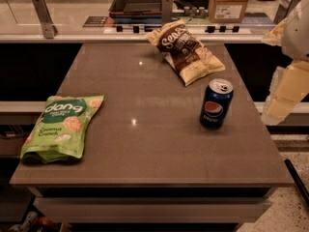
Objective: Move brown chip bag near green rice chip bag
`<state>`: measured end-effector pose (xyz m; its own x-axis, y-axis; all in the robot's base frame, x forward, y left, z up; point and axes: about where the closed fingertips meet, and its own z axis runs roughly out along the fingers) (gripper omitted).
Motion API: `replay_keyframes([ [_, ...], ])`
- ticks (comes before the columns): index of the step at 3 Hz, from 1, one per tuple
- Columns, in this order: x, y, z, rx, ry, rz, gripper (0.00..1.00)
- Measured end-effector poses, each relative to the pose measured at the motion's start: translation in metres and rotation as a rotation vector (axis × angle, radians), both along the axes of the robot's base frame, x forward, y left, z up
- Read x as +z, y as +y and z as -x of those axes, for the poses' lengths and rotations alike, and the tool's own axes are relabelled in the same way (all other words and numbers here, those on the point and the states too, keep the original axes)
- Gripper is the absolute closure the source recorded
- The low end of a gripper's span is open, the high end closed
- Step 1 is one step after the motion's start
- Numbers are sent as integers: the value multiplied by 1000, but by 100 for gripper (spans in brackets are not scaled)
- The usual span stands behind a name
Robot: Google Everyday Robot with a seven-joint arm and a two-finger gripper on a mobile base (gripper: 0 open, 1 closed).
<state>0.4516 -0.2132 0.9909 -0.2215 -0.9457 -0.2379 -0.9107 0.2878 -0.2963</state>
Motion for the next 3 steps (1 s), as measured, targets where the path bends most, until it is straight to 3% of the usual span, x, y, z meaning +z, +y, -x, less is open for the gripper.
replay_keyframes([
  [2,12,0,-56,-86,-48,-148,0],
  [3,25,0,-90,-160,-110,-228,0],
])
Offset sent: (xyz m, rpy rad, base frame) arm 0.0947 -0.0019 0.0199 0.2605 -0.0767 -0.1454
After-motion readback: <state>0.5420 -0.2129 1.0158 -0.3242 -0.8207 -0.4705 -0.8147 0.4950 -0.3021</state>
